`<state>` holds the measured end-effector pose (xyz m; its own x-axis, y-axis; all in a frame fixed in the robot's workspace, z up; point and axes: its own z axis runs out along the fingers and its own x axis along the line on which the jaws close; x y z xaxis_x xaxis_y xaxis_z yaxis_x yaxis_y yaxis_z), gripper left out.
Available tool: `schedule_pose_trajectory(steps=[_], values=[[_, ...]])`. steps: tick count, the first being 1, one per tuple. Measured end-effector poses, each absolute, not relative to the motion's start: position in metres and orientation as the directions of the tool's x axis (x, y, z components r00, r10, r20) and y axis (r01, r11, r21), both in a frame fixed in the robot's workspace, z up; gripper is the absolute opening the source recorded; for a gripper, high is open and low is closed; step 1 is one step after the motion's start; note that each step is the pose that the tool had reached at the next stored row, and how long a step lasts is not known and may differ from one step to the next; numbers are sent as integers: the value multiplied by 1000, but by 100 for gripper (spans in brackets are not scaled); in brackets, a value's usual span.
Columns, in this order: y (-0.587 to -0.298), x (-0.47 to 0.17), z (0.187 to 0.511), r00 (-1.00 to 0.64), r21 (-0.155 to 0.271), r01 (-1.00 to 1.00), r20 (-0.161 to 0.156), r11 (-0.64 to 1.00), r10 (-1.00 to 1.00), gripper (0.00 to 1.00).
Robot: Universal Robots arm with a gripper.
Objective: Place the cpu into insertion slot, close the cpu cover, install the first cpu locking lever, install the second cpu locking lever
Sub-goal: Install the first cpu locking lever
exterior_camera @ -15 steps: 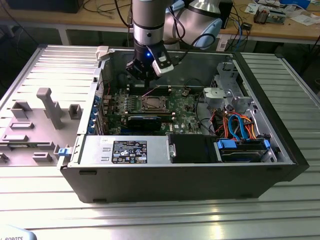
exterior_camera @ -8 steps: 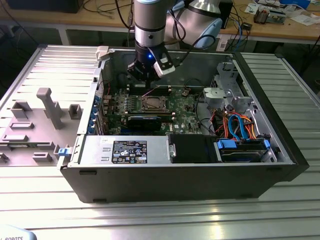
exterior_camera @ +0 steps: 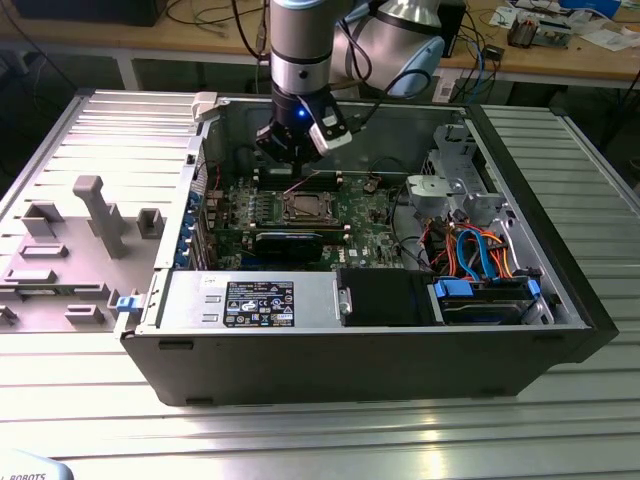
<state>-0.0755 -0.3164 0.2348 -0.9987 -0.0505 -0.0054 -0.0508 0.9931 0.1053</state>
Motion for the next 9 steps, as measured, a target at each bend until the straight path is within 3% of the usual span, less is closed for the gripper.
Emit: schedule_pose_trajectory(steps=[9], values=[[-315, -70, 232, -999, 103, -51, -5, 993, -50, 11]])
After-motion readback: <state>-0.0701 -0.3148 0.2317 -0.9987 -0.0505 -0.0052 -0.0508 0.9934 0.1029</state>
